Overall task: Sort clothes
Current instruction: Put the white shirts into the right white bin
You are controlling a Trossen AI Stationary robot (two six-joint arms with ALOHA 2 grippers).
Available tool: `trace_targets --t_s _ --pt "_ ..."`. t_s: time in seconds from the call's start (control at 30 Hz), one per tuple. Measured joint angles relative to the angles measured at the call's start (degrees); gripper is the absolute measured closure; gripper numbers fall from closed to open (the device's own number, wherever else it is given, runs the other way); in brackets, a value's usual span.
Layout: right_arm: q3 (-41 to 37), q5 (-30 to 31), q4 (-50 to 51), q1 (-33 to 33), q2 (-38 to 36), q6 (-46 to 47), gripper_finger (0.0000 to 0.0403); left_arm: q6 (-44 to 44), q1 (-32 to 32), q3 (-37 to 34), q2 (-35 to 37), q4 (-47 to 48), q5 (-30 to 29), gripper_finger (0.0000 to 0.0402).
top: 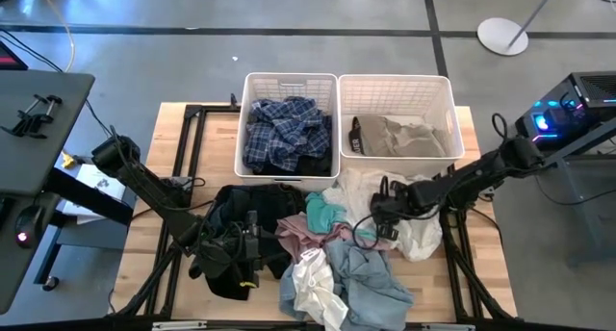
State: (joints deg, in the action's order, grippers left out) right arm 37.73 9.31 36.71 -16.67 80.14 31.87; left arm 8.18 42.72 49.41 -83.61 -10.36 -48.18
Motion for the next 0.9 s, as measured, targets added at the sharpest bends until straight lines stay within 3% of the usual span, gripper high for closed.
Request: trace_targets --t_s 0.1,0.3,0.4,0.5,0.6,0.63,0.7,0.9 --pt "4.1 4.9 0.7 -1.3 -4.4 -1.8 0.0378 0.6 0.0 0.0 0.0 0.2 0.0 0.0229" --pt "14.1 24.7 -1.6 -5.7 -13.7 -7.8 0.0391 0.7 0.0 0.0 0.0 0.1 0.0 0.0229" --pt "19.7 37.5 -3.7 -8.4 -17.1 -13.8 0.0393 0.8 0.0 0.0 0.0 0.0 0.0 0.0229" --pt "25.0 53.2 -10.2 -11.8 -18.6 -26.1 0.0398 0.8 0.0 0.0 0.0 0.0 0.0 0.0229" --pt "30.6 65.8 -25.4 -13.3 -19.6 -48.0 0.0395 0.8 0.0 0.0 0.0 0.1 0.0 0.0229" --pt "32.2 67.0 -31.6 -13.1 -19.6 -56.7 0.0394 0.7 0.0 0.0 0.0 0.0 0.0 0.0229" --pt "35.1 63.6 -43.8 -11.8 -19.4 -71.6 0.0394 0.8 0.0 0.0 0.0 0.0 0.0 0.0229" --pt "43.0 42.7 -72.4 -4.7 -19.5 -96.8 0.0395 0.8 -0.3 0.0 0.0 0.0 -0.4 0.0229"
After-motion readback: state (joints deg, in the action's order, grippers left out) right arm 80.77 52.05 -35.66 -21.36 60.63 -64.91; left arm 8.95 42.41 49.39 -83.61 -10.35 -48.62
